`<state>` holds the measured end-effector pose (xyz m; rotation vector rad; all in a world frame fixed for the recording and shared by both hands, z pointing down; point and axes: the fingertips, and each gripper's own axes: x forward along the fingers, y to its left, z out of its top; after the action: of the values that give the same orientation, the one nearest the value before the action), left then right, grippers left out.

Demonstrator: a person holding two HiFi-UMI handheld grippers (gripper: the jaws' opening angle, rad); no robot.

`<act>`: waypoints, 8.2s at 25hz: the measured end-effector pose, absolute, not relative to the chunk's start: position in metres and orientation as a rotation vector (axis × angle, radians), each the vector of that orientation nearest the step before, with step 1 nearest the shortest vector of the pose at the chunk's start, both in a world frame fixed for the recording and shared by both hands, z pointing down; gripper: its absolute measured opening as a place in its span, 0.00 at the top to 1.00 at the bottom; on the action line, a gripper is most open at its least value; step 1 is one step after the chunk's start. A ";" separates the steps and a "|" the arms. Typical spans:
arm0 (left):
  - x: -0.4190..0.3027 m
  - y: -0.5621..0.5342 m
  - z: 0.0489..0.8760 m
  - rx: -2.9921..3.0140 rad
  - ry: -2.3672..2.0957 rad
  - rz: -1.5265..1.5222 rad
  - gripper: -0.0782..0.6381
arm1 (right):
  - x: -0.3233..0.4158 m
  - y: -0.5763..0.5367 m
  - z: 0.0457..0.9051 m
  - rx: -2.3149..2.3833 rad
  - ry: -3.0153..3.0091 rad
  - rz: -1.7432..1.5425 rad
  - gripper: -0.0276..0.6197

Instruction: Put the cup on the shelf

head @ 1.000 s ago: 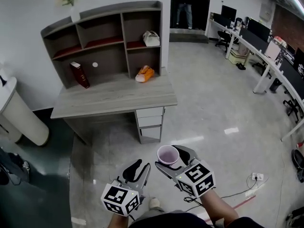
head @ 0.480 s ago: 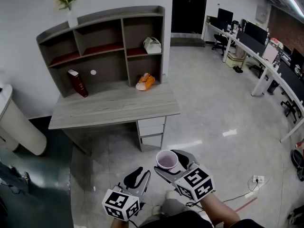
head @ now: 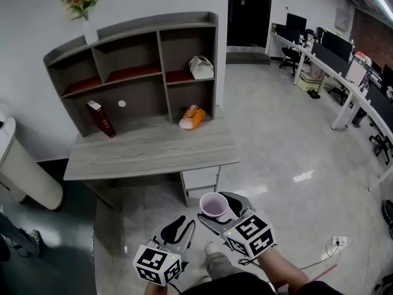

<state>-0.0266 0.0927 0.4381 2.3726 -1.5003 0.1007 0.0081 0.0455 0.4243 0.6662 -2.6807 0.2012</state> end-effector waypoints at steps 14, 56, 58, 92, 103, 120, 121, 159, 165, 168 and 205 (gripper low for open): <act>-0.035 0.001 0.422 2.358 -1.560 0.126 0.75 | -0.016 -0.043 0.407 0.567 -2.714 0.165 0.42; -0.103 -0.162 0.403 2.339 -1.715 0.061 0.83 | -0.052 -0.204 0.403 0.571 -2.727 0.150 0.42; -0.113 -0.175 0.400 2.350 -1.705 0.056 0.84 | -0.061 -0.217 0.397 0.581 -2.726 0.138 0.42; -0.235 -0.310 0.378 2.439 -1.568 0.067 0.85 | -0.185 -0.391 0.344 0.782 -2.668 0.047 0.42; -0.258 -0.341 0.373 2.463 -1.528 0.060 0.85 | -0.210 -0.455 0.296 0.879 -2.673 -0.068 0.42; -0.279 -0.360 0.389 2.459 -1.463 0.070 0.85 | -0.243 -0.540 0.304 1.061 -2.595 -0.058 0.41; -0.279 -0.360 0.389 2.458 -1.460 0.069 0.85 | -0.244 -0.542 0.305 1.073 -2.587 -0.065 0.41; -0.250 -0.334 0.383 2.448 -1.488 0.018 0.84 | -0.200 -0.481 0.297 1.187 -2.743 0.066 0.44; -0.231 -0.328 0.376 2.452 -1.501 0.014 0.84 | -0.181 -0.444 0.292 1.131 -2.816 0.108 0.55; -0.218 -0.323 0.374 2.453 -1.497 0.001 0.84 | -0.170 -0.425 0.287 1.118 -2.853 0.100 0.62; -0.153 -0.297 0.393 2.421 -1.498 0.050 0.85 | -0.090 -0.354 0.398 1.094 -2.707 0.326 0.96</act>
<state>-0.1529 -0.2973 0.3928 2.4206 -1.4979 0.0503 -0.0902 -0.3541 0.3978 1.0939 -2.7073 0.3258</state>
